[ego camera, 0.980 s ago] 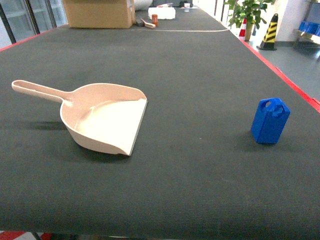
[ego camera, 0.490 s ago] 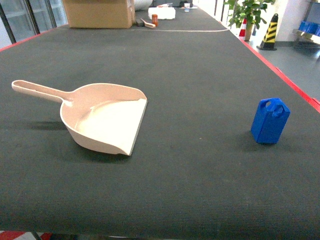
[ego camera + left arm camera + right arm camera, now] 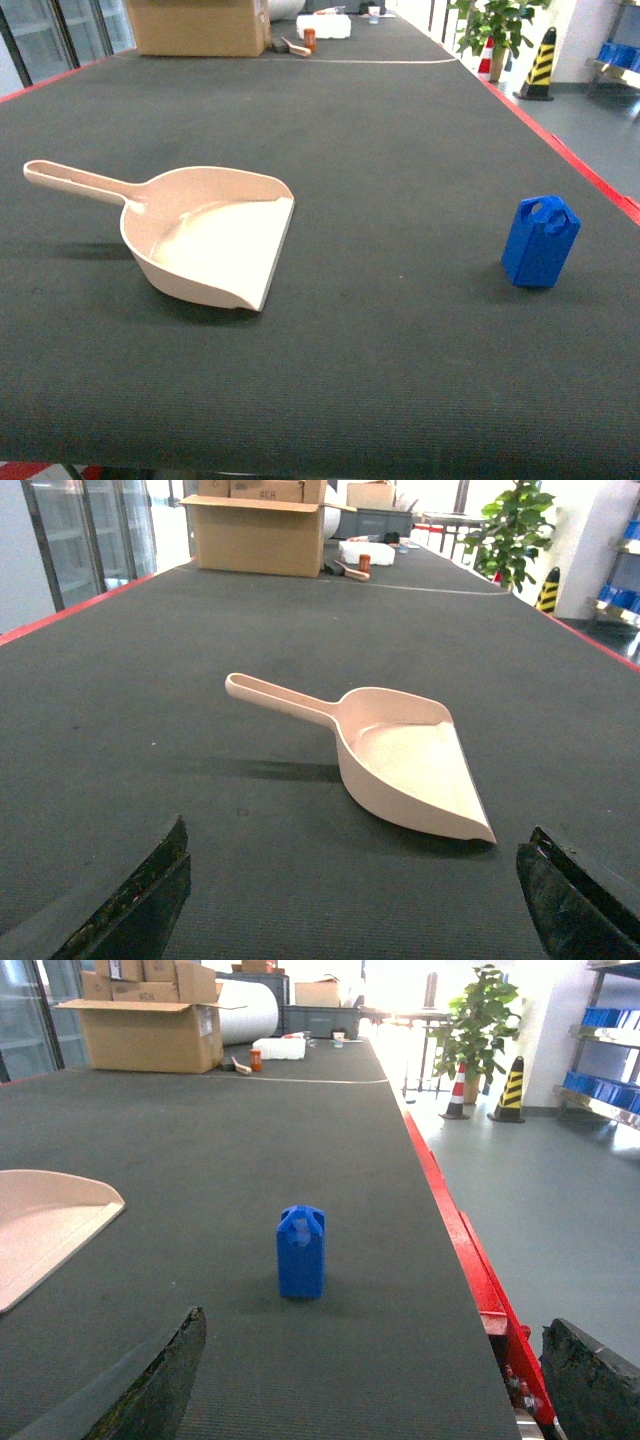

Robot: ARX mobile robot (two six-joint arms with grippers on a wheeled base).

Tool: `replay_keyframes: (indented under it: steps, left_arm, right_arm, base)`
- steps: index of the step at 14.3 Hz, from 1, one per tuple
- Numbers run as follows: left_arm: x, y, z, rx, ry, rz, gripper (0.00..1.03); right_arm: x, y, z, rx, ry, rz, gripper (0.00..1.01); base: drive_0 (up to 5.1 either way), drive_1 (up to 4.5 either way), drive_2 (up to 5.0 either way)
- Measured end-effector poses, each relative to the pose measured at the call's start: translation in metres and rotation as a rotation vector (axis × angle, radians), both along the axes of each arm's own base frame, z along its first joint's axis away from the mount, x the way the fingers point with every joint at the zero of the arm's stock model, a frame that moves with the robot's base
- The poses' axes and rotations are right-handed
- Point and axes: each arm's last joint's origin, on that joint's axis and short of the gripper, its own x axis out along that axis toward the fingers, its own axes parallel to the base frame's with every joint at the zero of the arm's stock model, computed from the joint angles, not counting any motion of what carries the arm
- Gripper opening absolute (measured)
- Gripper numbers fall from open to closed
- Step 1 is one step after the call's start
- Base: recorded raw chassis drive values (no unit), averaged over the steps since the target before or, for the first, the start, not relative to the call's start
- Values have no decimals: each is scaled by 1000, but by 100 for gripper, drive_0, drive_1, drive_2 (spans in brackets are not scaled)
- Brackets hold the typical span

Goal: Place part in tray to right shelf

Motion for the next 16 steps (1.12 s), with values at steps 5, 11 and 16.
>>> replay_keyframes:
  steps: [5, 11, 16]
  left_arm:
    - [0, 0, 0, 0, 0, 0, 98]
    - [10, 4, 2, -159, 155, 91, 98]
    - [128, 17, 24, -700, 116, 4, 98]
  right_arm:
    - [0, 0, 0, 0, 0, 0, 98]
    - [0, 0, 0, 0, -2, 0, 98]
    - [0, 0, 0, 0, 0, 0, 98]
  base:
    - [0, 0, 0]
    - [0, 0, 0]
    - [0, 0, 0]
